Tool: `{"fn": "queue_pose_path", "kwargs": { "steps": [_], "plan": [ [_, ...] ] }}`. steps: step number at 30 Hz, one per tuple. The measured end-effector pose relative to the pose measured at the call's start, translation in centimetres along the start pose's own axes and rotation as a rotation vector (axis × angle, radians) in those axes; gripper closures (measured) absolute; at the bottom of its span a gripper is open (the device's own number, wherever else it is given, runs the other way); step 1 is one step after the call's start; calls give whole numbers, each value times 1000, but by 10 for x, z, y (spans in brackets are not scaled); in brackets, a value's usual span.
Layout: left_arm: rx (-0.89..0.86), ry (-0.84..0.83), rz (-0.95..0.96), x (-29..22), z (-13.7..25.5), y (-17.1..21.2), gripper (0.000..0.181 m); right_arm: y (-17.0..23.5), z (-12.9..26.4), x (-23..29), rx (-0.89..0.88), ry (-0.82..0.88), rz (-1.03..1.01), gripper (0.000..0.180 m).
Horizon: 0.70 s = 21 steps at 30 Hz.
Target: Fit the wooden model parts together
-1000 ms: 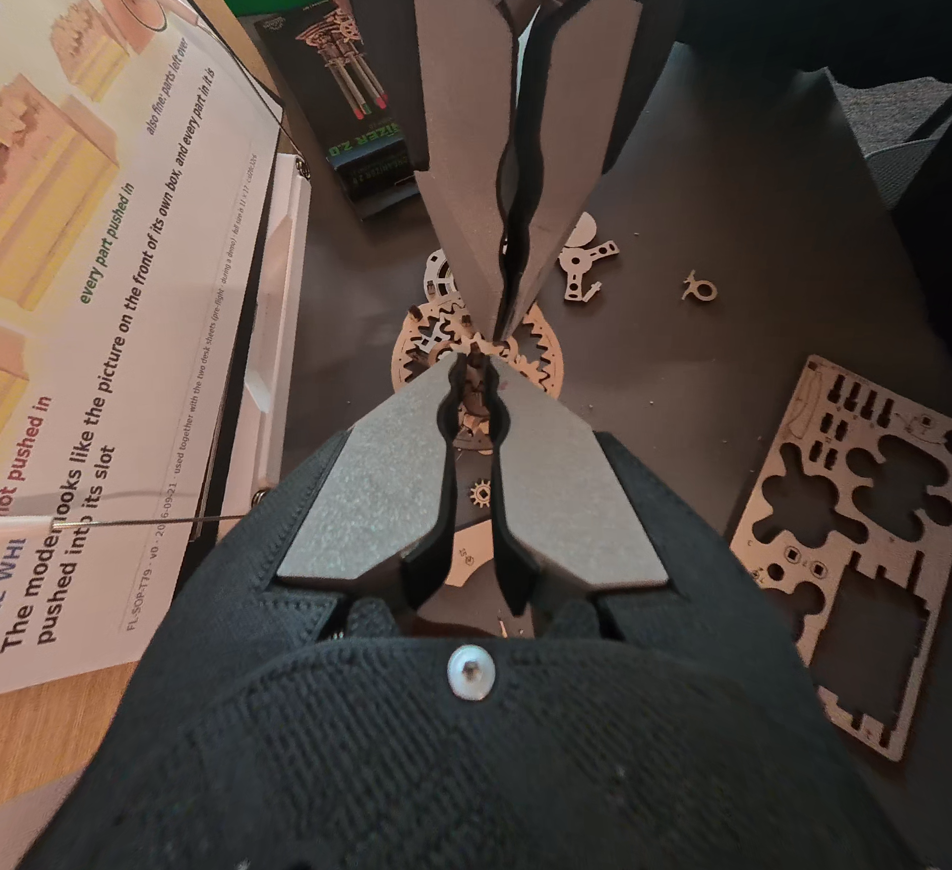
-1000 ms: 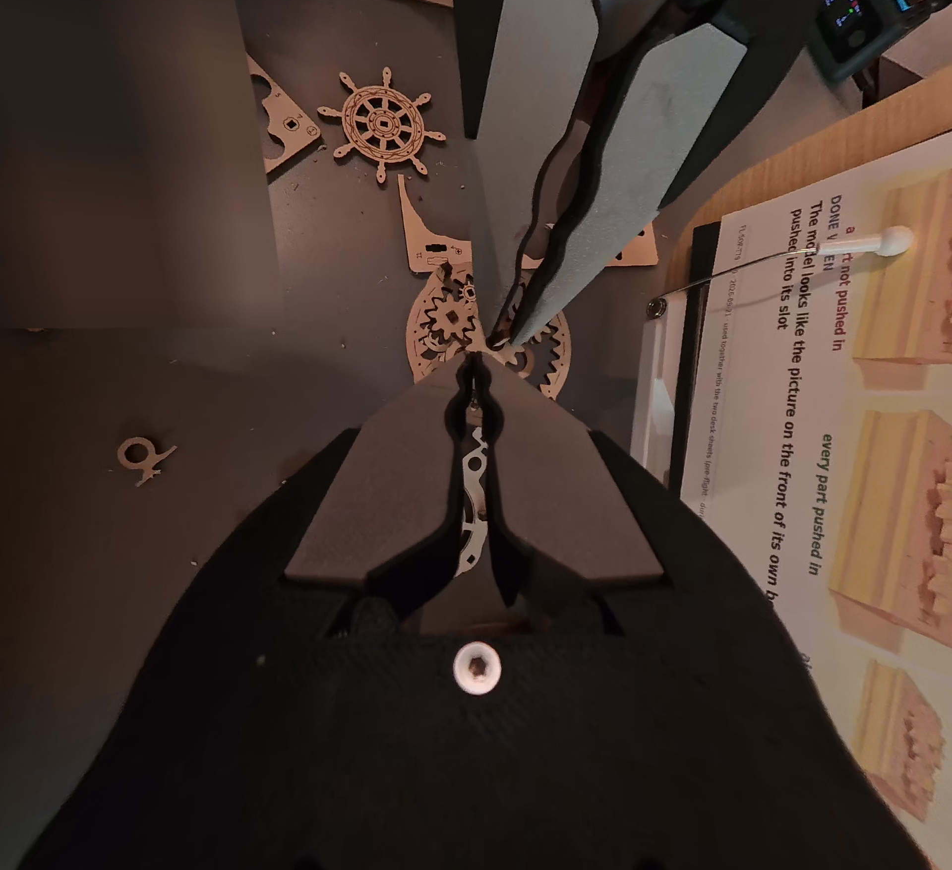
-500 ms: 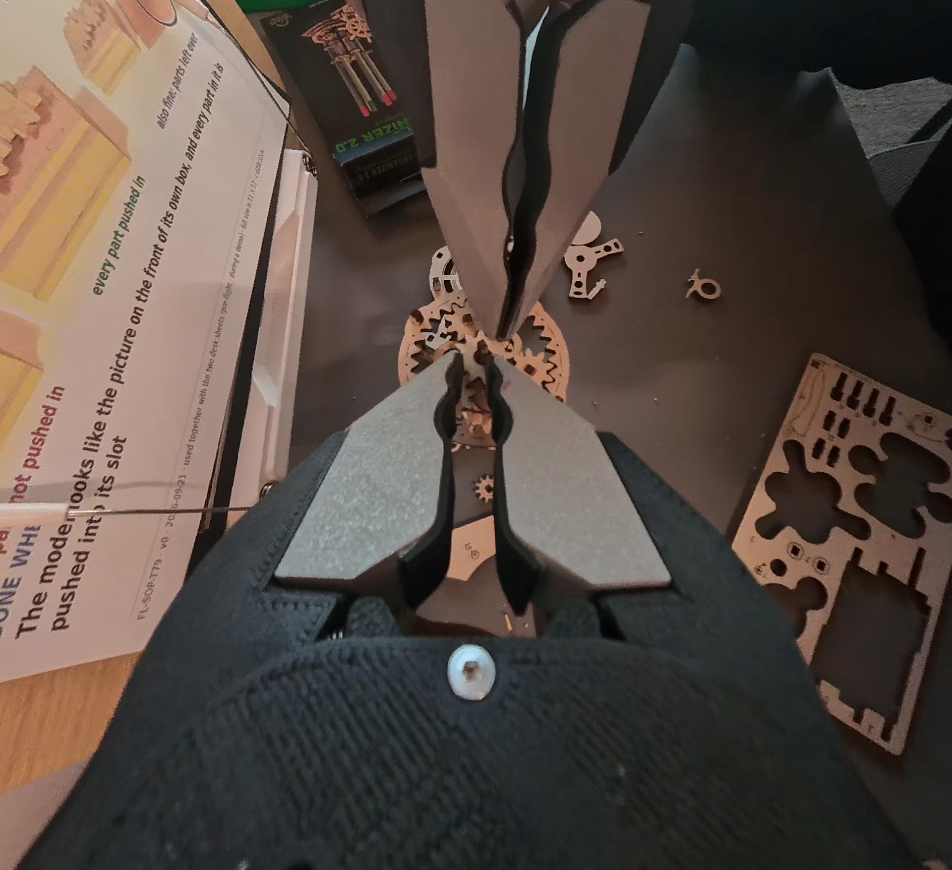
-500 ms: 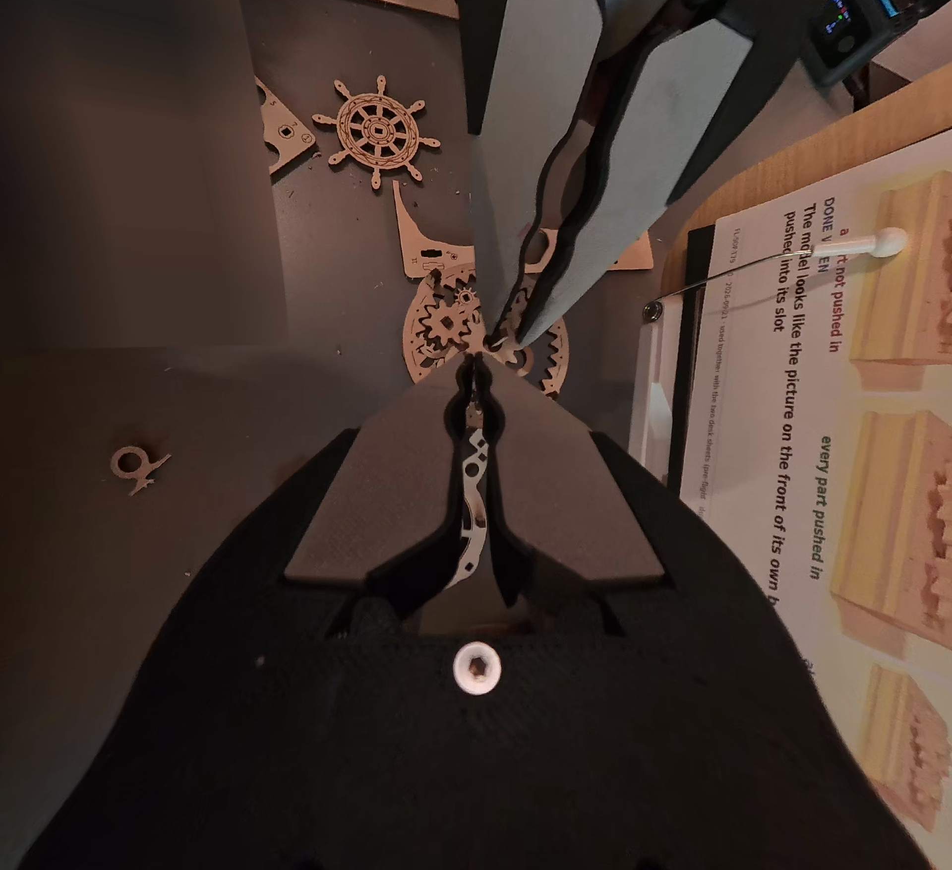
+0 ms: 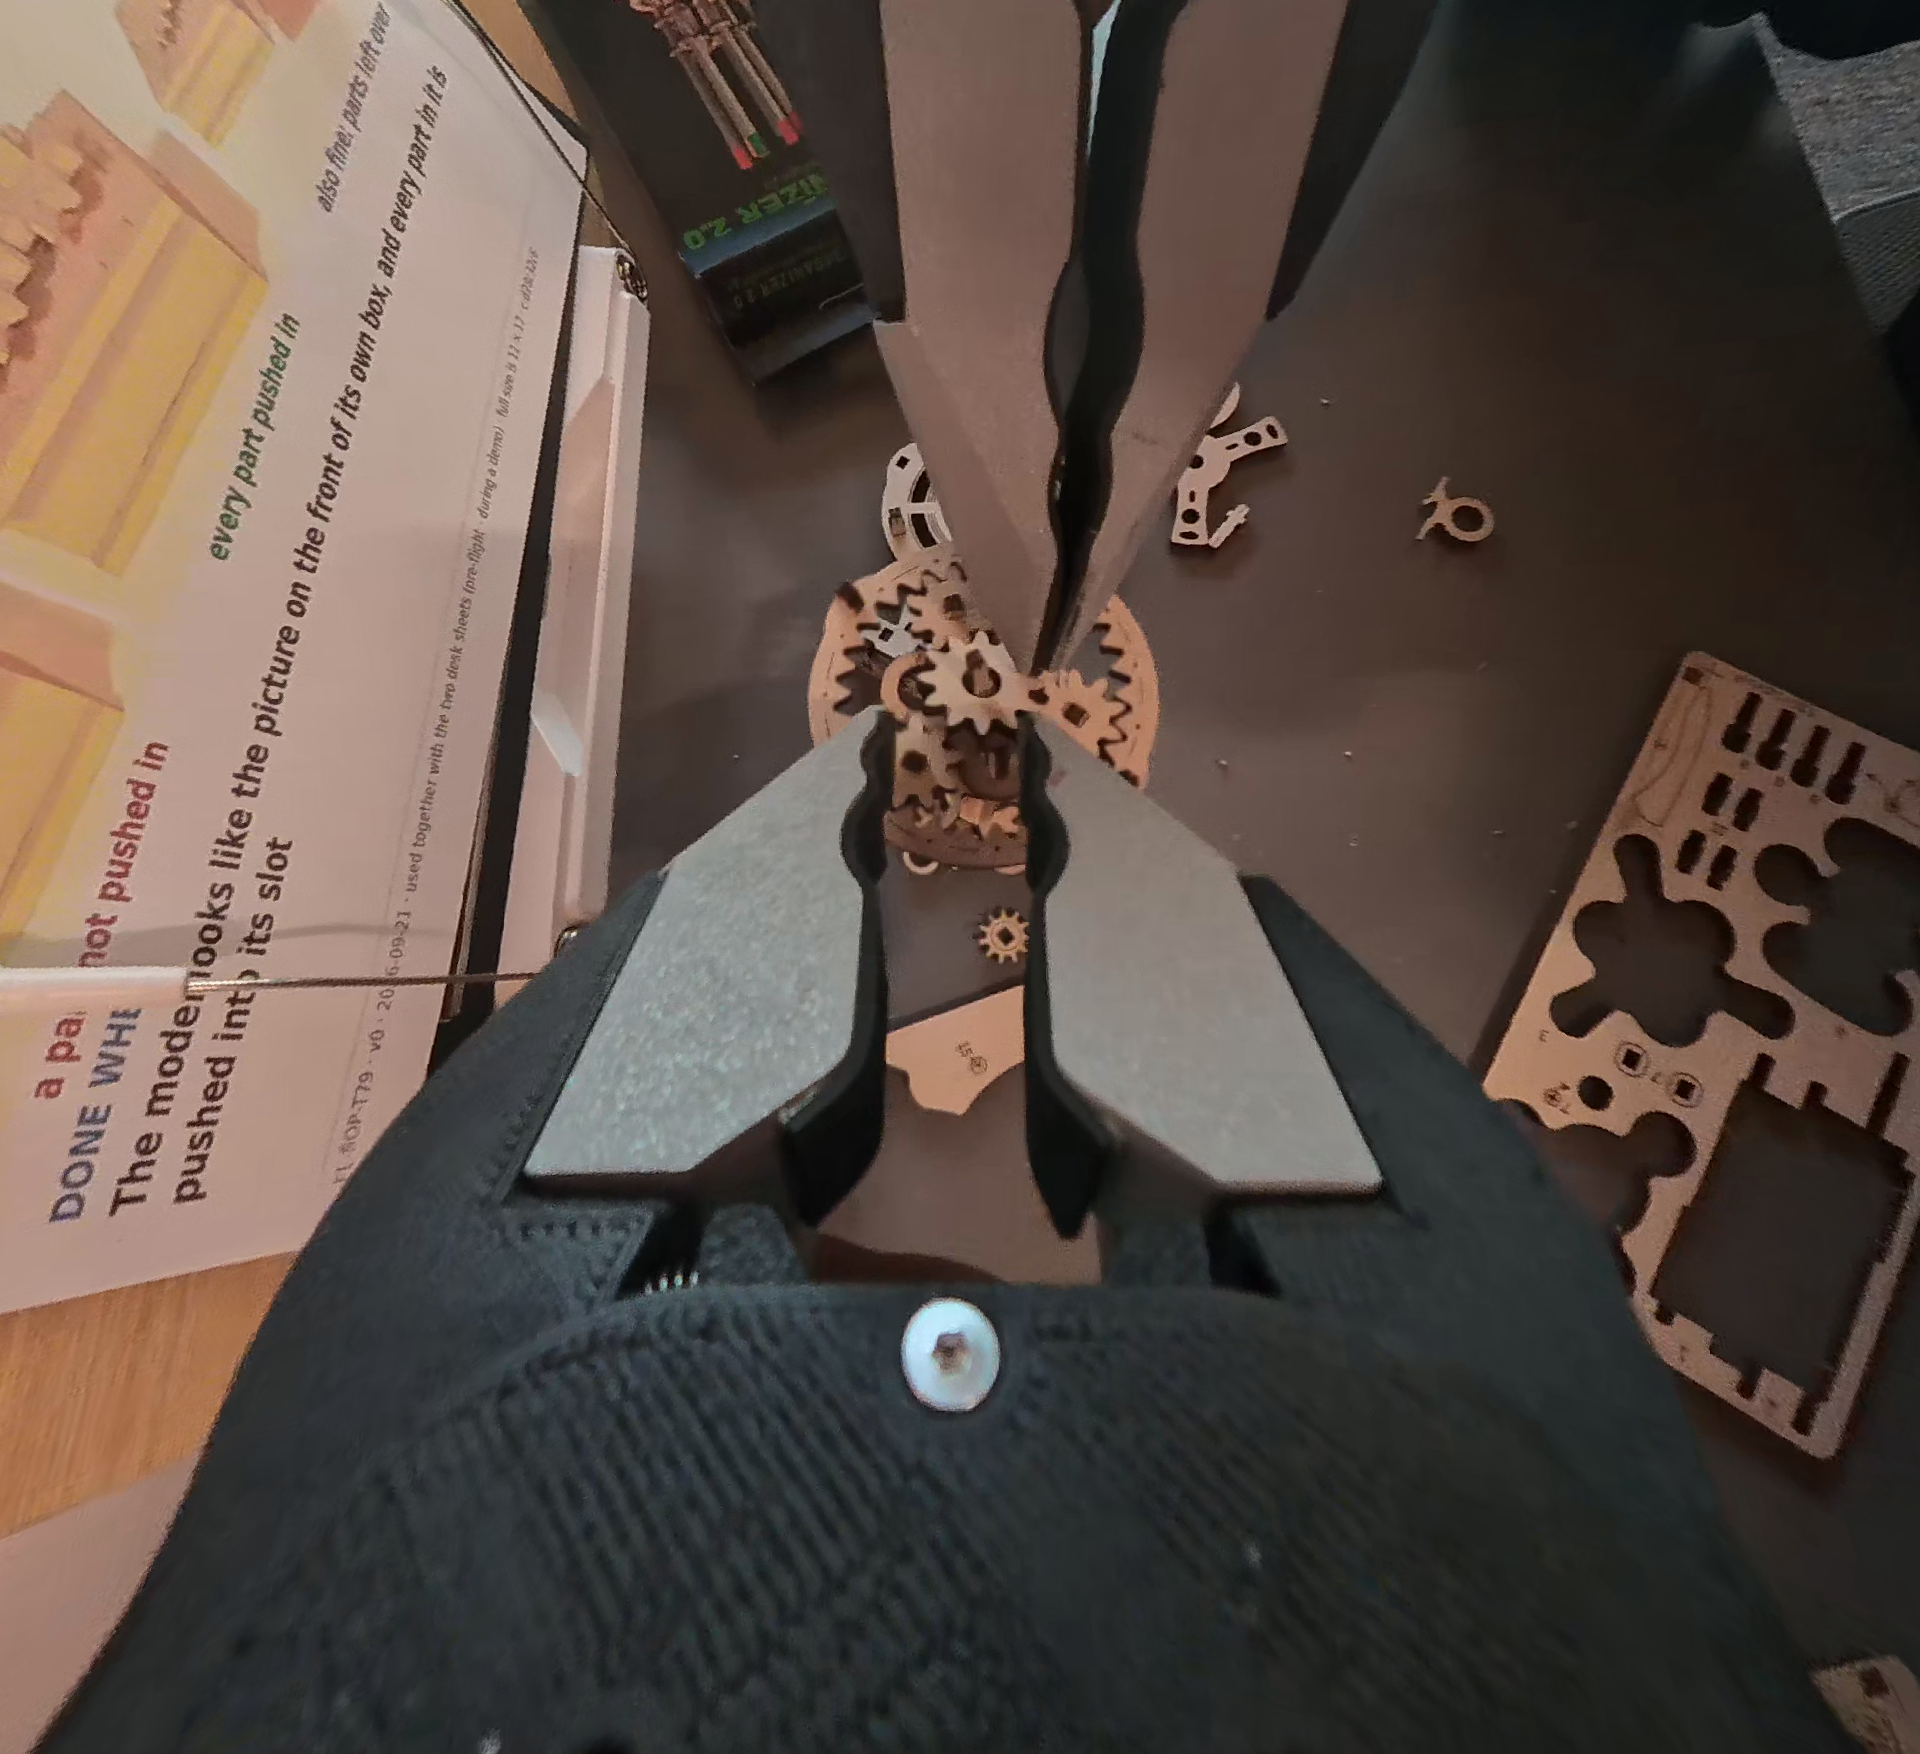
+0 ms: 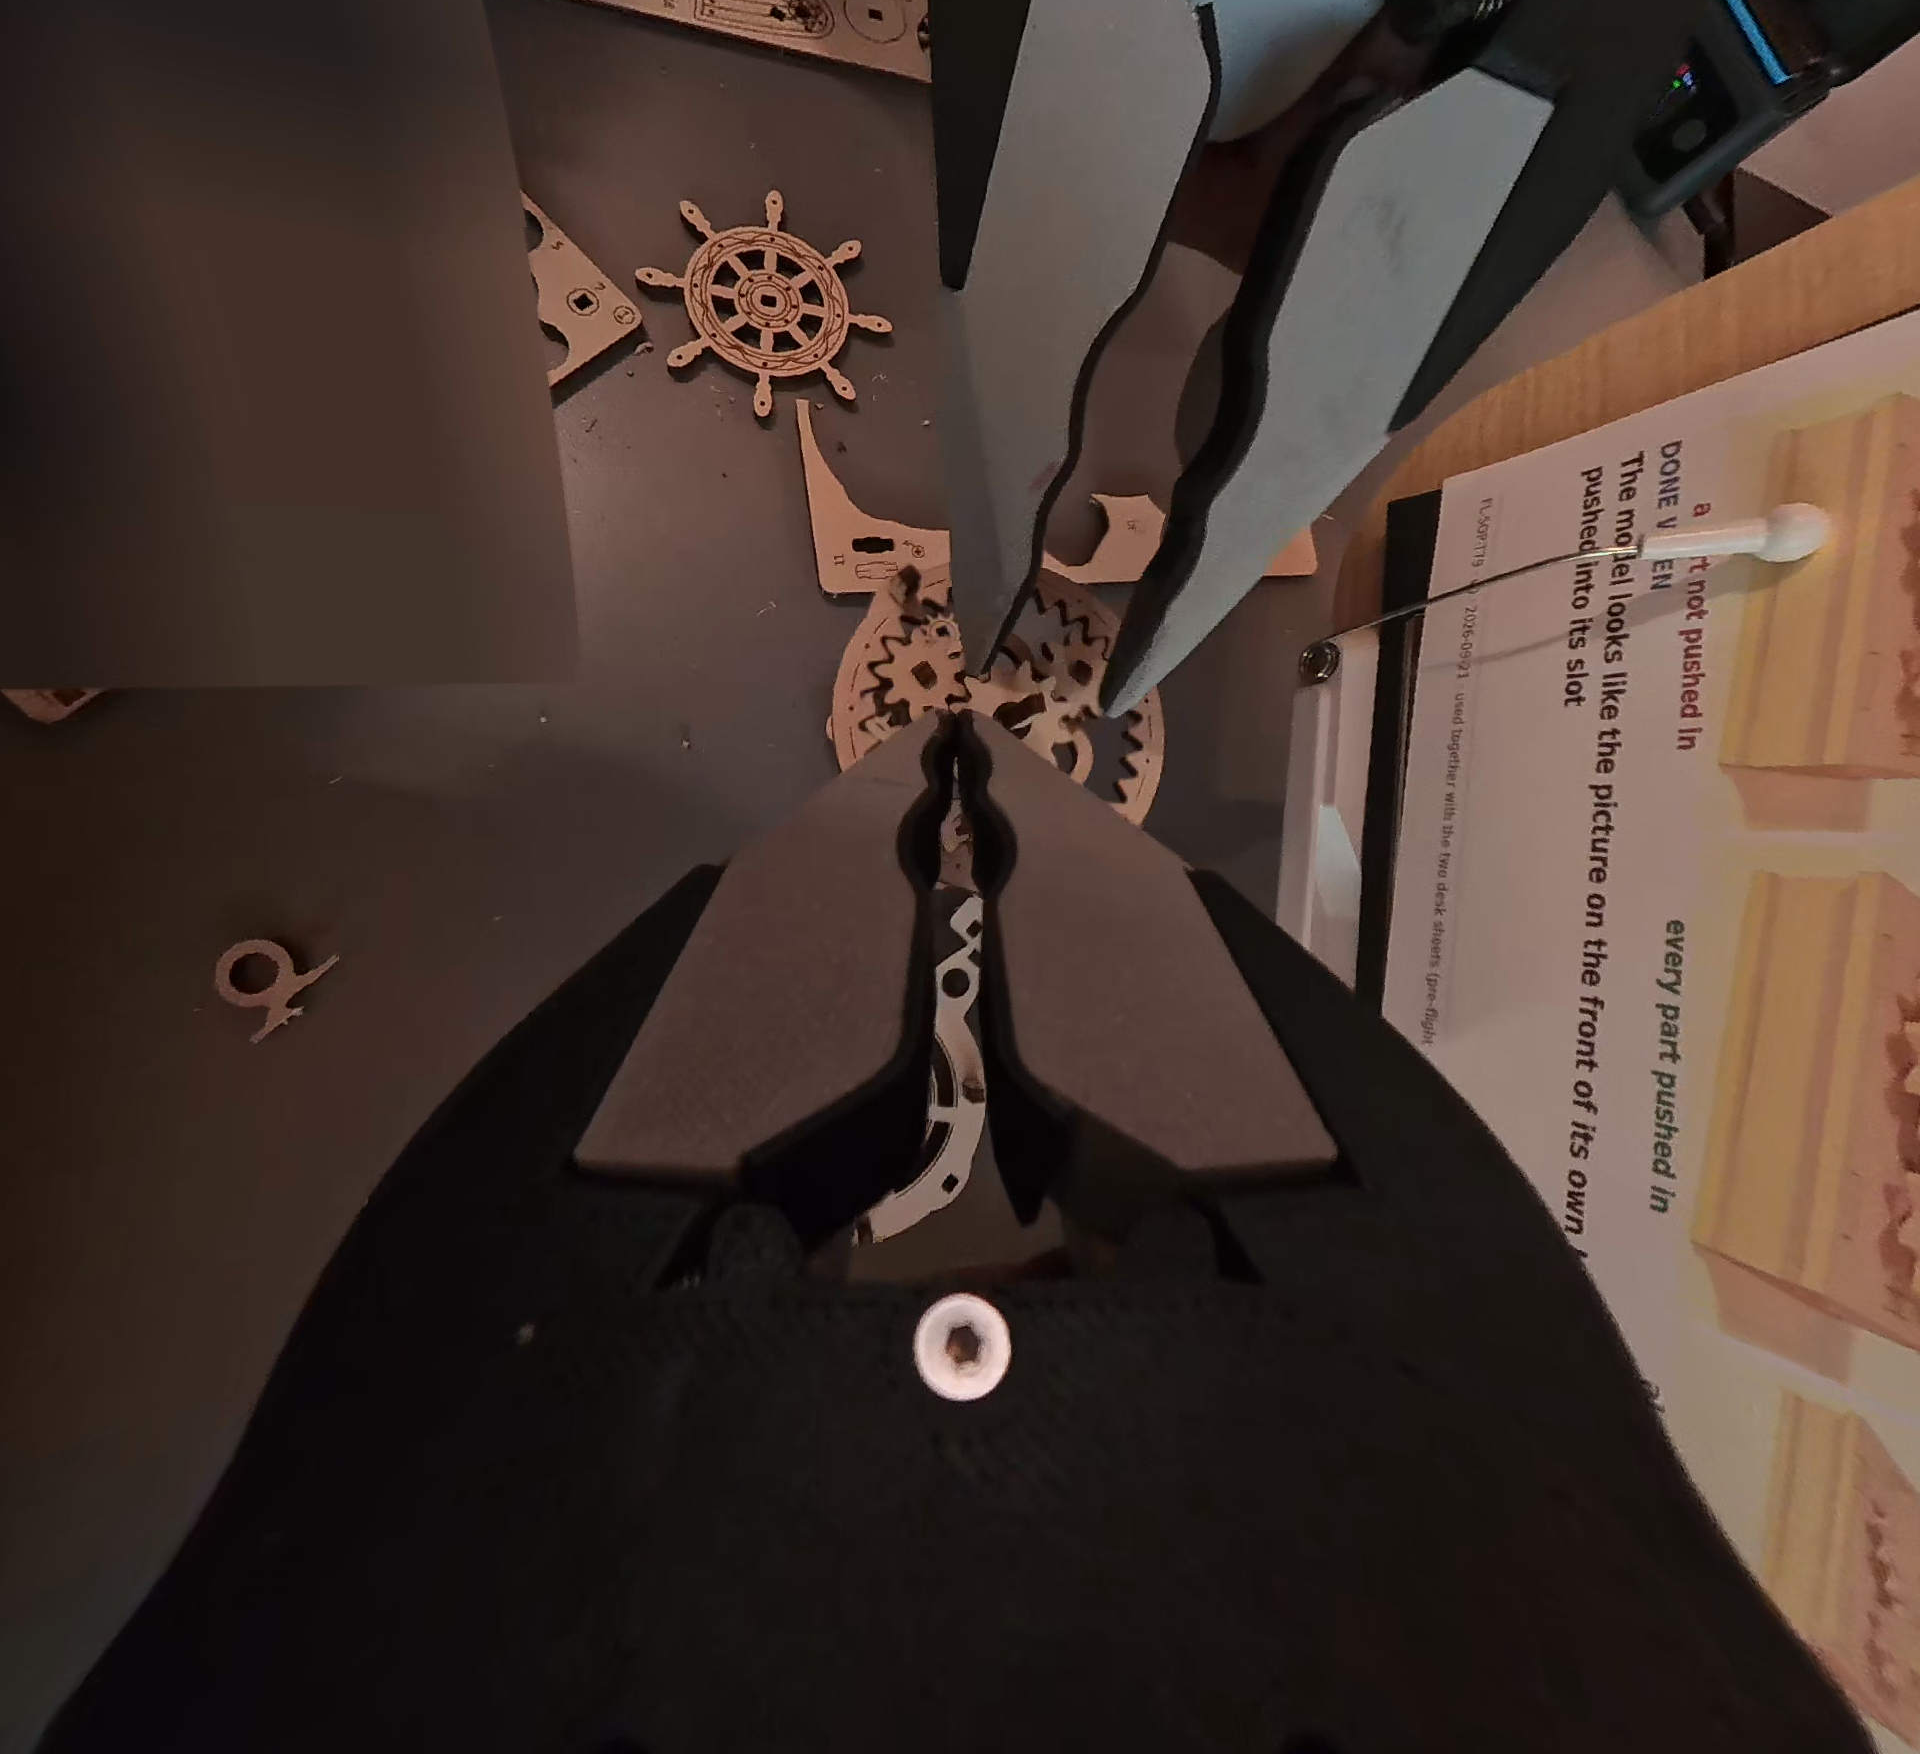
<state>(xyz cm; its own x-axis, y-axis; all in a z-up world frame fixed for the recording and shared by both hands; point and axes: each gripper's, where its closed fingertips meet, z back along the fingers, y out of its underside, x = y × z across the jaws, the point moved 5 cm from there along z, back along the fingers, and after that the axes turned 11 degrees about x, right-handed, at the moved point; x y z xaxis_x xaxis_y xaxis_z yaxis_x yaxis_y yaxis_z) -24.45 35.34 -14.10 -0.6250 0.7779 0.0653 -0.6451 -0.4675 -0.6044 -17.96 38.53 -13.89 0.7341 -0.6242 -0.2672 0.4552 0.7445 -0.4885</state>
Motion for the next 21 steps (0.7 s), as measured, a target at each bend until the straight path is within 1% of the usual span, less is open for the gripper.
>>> {"fn": "queue_pose_path", "kwargs": {
  "steps": [5, 12, 21],
  "plan": [
    [-10, -10, 1, 1, 5, -1, 160, 0, -1, -1, -6, 3, -7, 180],
    [19, -17, -21, -1, 2, 2, 156, 0, -1, -1, -1, 10, -7, 180],
    [35, -33, -27, 0, 0, 3, 155, 1, 0, -3, 4, 15, -13, 180]
  ]
}}
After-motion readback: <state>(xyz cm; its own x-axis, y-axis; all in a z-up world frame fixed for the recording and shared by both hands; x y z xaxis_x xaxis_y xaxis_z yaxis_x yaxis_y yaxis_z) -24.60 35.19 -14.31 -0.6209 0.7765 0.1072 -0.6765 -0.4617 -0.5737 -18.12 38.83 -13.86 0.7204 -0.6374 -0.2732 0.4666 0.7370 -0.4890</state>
